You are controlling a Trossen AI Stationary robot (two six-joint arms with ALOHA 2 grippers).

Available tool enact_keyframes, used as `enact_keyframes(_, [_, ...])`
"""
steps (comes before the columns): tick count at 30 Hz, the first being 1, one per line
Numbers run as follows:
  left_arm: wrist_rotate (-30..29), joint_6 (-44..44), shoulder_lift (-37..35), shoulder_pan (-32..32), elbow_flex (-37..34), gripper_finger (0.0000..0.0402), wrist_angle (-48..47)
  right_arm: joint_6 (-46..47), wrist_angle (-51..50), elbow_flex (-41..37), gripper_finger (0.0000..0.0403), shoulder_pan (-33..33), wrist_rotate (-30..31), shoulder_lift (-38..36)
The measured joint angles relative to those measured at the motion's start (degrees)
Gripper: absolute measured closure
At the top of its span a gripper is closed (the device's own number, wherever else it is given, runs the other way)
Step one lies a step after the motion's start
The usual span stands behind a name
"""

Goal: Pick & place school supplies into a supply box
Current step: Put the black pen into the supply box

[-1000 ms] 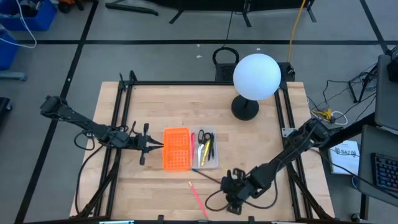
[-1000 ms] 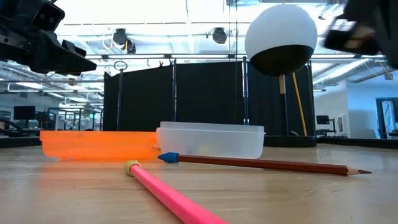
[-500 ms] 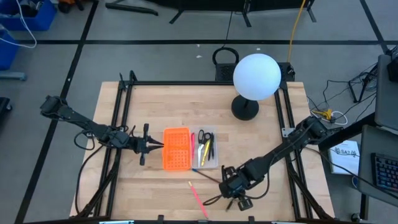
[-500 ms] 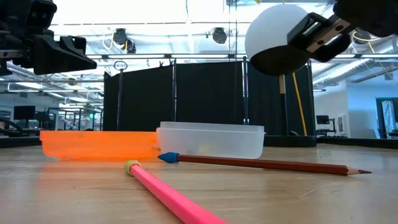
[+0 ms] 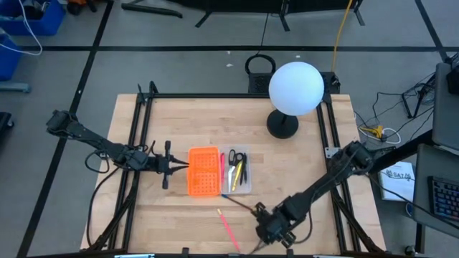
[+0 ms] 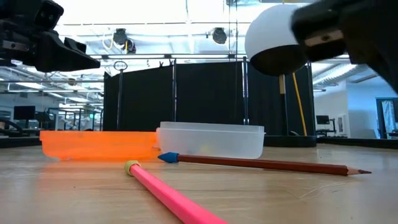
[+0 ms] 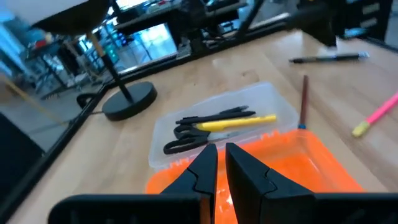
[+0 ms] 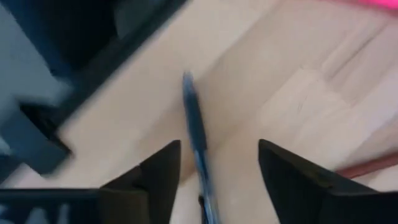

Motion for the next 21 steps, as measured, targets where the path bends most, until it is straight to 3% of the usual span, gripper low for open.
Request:
enact_keyframes(4, [-0.7, -4.7, 0.0, 0.0, 0.0, 0.0360, 0.2, -3.8, -2.1, 0.0, 0.0163, 1.9, 7.9, 2.7])
enact_keyframes(8, [-0.9, -8.6, 0.0, 0.0, 0.0, 0.0360, 0.0, -4.7, -1.3, 0.1, 0.0157, 3.1, 9.7, 4.6])
enact_keyframes(21, [-0.9, -11.7, 0.0, 0.0, 0.0, 0.0360, -0.6, -5.5, 3.7, 0.2, 0.0204, 6.7, 13.8, 6.0])
